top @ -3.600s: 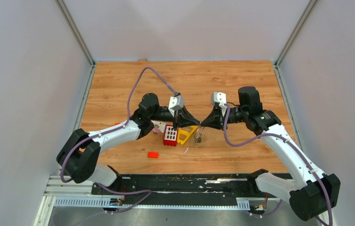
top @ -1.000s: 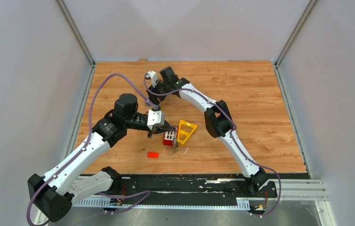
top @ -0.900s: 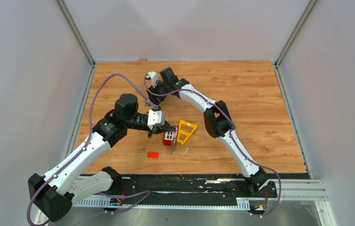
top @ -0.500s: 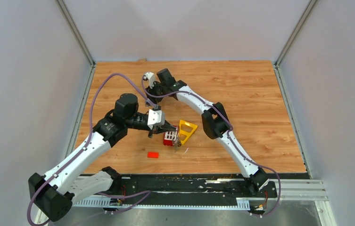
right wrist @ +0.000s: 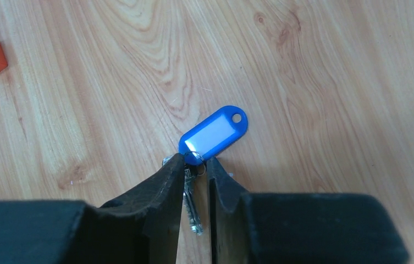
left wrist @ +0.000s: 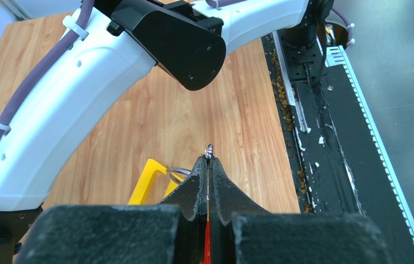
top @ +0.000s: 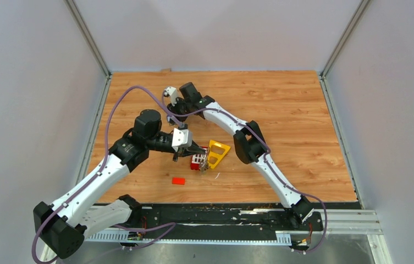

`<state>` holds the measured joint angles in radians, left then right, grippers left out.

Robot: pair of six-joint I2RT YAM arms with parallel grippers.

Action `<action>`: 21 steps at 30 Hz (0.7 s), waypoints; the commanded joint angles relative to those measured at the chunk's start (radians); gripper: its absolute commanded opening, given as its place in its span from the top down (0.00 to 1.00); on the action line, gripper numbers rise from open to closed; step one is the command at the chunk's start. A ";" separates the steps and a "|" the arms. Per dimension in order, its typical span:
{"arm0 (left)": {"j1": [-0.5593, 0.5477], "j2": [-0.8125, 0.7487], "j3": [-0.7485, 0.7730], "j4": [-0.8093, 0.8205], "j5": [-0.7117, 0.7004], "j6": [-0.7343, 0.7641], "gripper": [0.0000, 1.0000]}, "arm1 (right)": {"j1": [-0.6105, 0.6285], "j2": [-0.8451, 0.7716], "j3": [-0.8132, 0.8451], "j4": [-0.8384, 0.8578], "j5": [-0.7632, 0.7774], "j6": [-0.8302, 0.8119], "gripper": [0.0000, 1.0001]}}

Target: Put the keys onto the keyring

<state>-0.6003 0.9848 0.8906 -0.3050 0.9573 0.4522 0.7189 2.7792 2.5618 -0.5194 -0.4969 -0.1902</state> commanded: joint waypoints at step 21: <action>0.004 -0.013 -0.013 0.043 0.027 -0.009 1.00 | -0.016 -0.094 -0.029 -0.050 -0.014 -0.041 1.00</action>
<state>-0.6003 0.9848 0.8780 -0.3027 0.9592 0.4522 0.7139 2.7750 2.5561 -0.5354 -0.5068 -0.2115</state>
